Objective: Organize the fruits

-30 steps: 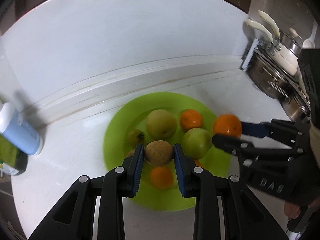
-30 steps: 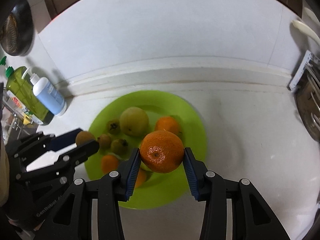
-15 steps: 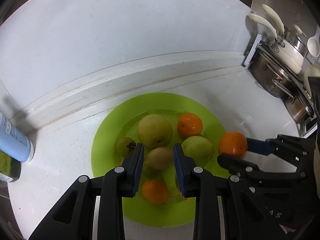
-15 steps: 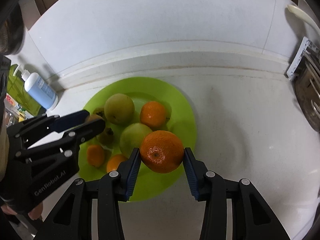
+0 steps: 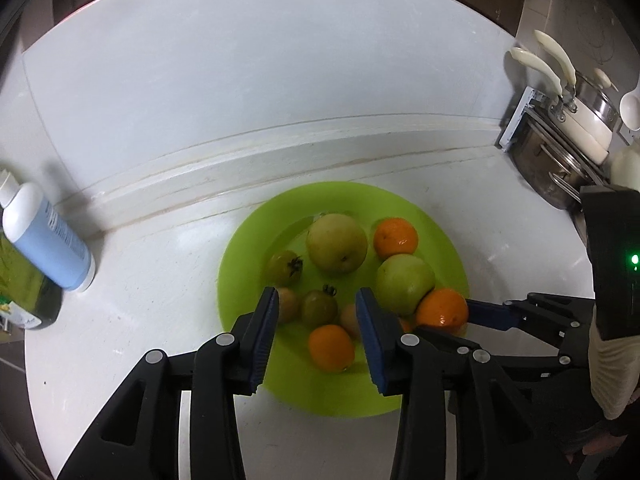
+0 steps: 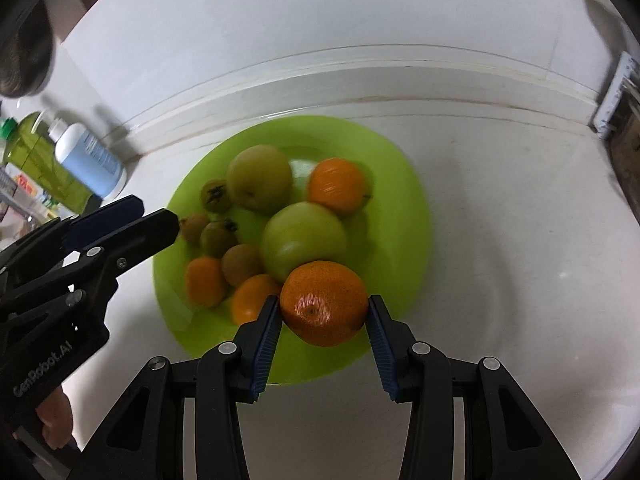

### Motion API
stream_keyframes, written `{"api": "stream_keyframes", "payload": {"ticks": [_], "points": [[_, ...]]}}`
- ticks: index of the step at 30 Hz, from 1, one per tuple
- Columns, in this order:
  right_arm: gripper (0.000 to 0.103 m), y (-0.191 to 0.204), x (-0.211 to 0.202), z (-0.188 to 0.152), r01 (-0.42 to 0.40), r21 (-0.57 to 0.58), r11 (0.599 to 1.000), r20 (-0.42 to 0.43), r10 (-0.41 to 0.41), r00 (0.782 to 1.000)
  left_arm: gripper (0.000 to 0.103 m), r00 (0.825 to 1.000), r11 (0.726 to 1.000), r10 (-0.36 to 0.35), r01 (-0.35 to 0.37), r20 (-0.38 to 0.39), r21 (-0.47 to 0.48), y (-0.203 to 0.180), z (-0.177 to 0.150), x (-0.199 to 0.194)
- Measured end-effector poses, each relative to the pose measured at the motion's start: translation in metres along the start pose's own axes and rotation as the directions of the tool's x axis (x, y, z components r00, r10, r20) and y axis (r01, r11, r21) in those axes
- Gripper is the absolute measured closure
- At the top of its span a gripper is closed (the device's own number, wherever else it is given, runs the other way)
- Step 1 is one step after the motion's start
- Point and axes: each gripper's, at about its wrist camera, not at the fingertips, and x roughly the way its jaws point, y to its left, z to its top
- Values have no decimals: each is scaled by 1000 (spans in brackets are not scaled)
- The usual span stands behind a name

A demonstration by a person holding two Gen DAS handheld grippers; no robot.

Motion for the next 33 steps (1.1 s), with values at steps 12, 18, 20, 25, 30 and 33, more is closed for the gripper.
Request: {"api": "stream_keyframes", "payload": {"ticks": [12, 18, 20, 25, 30, 33], "points": [[47, 4, -5, 7, -28, -5, 1000, 50, 28, 998, 61, 1000, 1000, 9, -9, -19, -12, 0, -12, -5], [47, 1, -17, 4, 1, -7, 1000, 78, 0, 997, 61, 1000, 1000, 23, -23, -9, -18, -1, -17, -15], [47, 1, -24, 0, 20, -11, 1000, 96, -19, 995, 61, 1000, 999, 29, -29, -4, -15, -3, -20, -20], [47, 2, -44, -10, 40, 0, 999, 131, -39, 991, 58, 999, 999, 34, -34, 17, -22, -6, -27, -38], [40, 11, -75, -29, 62, 4, 998, 186, -61, 981, 52, 997, 999, 38, -38, 64, -13, -12, -39, -70], [40, 19, -94, -43, 70, -4, 998, 217, -68, 974, 46, 993, 998, 59, -58, 105, -11, -16, -49, -93]]}}
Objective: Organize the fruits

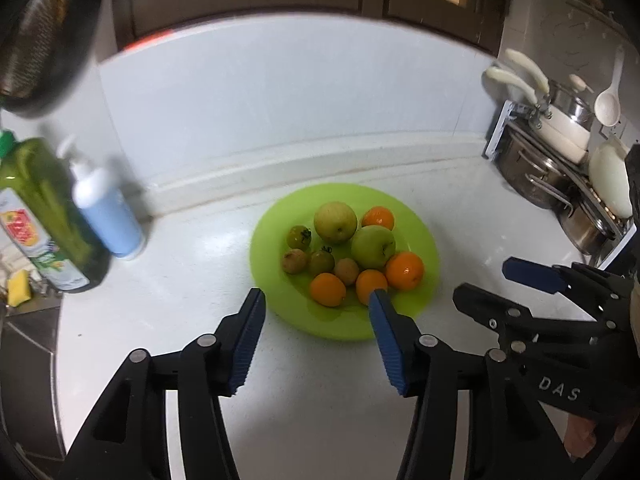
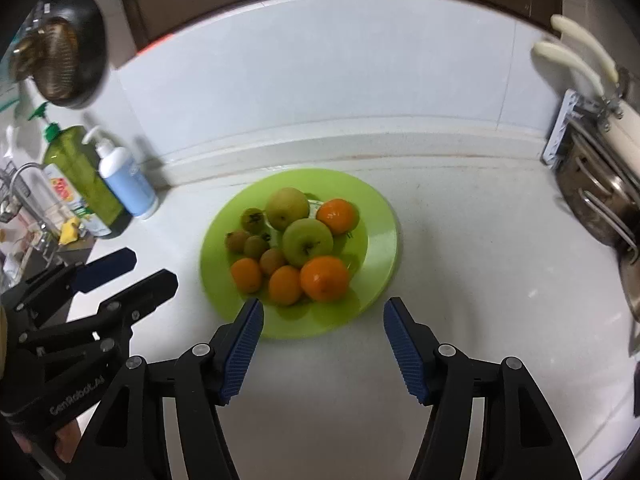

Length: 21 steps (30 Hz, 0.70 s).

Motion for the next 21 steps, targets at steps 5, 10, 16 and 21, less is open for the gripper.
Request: {"api": "stream_keyframes", "payload": {"ticks": [5, 10, 16, 21], "points": [[35, 3, -34, -18, 14, -1, 1000, 51, -14, 999, 39, 998, 1000, 16, -17, 60, 7, -6, -15, -37], [31, 7, -71, -39, 43, 1, 999, 118, -43, 992, 30, 991, 999, 41, -41, 124, -1, -10, -36, -73], [22, 15, -109, -60, 76, -9, 997, 198, -72, 978, 14, 974, 995, 96, -92, 207, -31, -8, -58, -111], [19, 23, -131, -78, 88, -13, 996, 241, -83, 967, 4, 959, 990, 140, -133, 245, -43, -6, -76, -132]]}}
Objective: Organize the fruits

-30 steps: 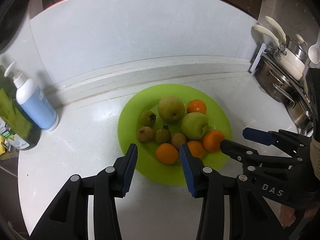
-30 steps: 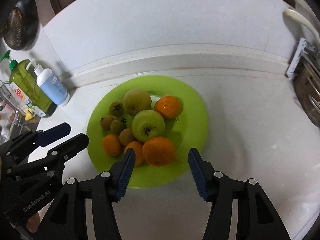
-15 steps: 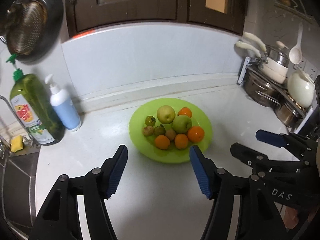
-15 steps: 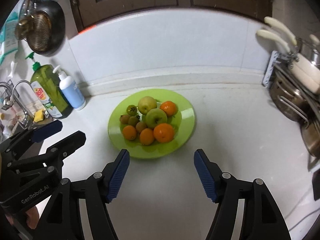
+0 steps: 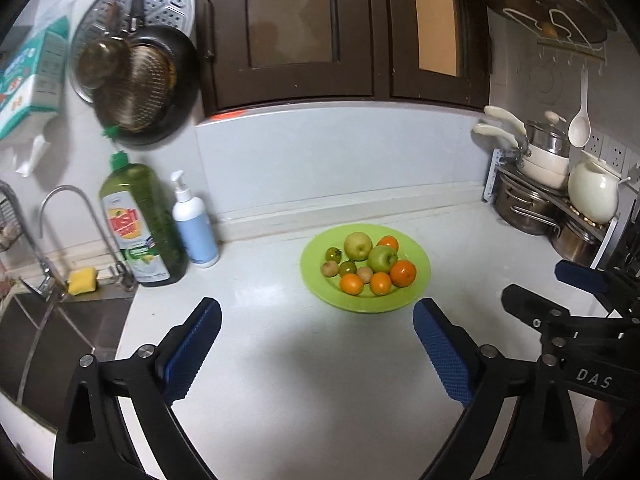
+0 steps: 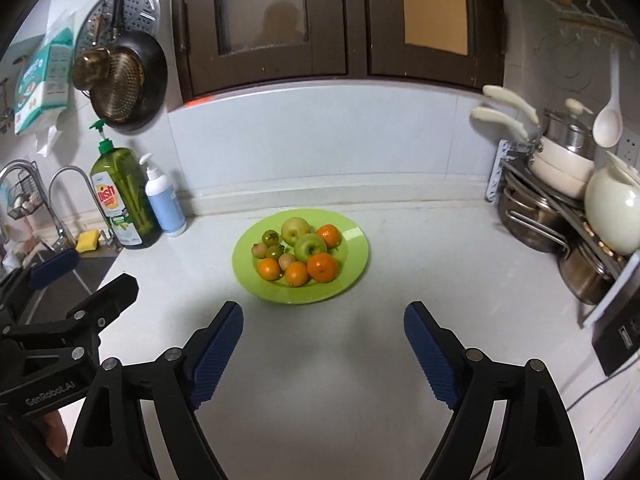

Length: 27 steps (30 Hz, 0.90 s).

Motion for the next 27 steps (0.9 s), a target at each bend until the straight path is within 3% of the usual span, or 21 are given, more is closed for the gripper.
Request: {"api": "stream_keyframes", "payload": {"ticks": [5, 13, 27], "points": [[18, 3, -14, -14, 5, 16, 1000, 8, -5, 1000, 1, 999, 999, 34, -34, 21, 3, 4, -11, -17], [18, 5, -28, -31, -8, 26, 1000, 3, 8, 1000, 0, 999, 999, 19, -20, 37, 27, 1, -19, -33], [18, 3, -41, -34, -6, 23, 1000, 32, 6, 999, 0, 998, 999, 29, -31, 60, 30, -1, -22, -42]]}}
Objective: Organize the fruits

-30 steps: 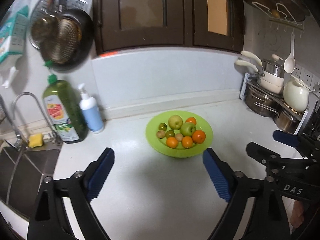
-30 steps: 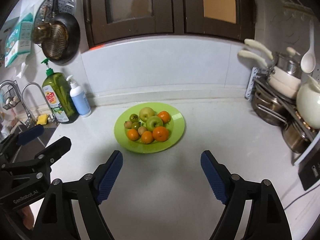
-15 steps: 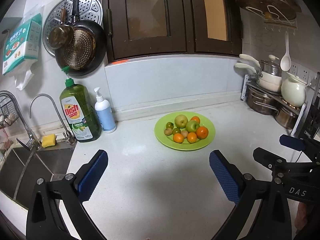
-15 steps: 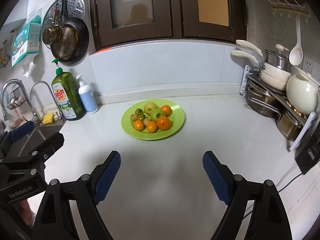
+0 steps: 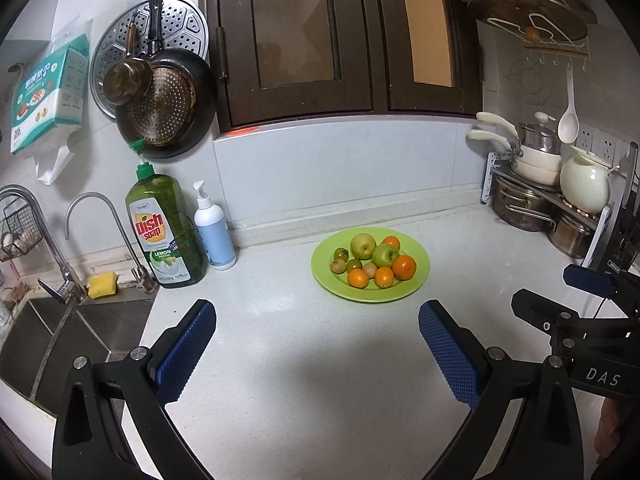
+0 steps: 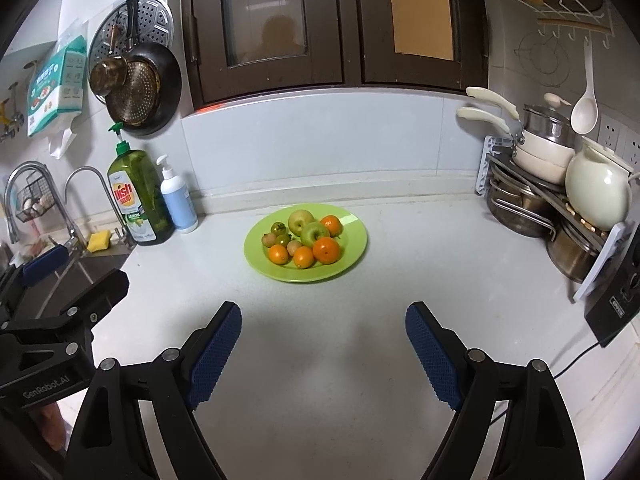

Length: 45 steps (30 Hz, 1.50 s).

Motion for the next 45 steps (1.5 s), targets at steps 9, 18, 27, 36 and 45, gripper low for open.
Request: {"api": "stream_keyframes", "payload": {"ticks": [9, 18, 27, 36, 45], "points": [[18, 4, -5, 3, 11, -15, 1000, 24, -11, 1000, 0, 1000, 1000, -1, 1, 19, -7, 4, 2, -4], [18, 7, -5, 3, 0, -22, 1000, 24, 1, 1000, 0, 1000, 1000, -2, 3, 21, -16, 7, 3, -4], [18, 7, -2, 5, -8, -28, 1000, 24, 9, 1000, 0, 1000, 1000, -2, 2, 16, -14, 8, 2, -2], [18, 6, 0, 6, -11, -27, 1000, 14, 11, 1000, 0, 1000, 1000, -6, 6, 9, -13, 8, 3, 1], [18, 6, 1, 5, -11, -30, 1000, 11, 11, 1000, 0, 1000, 1000, -11, 11, 3, -18, 10, 2, 6]]}}
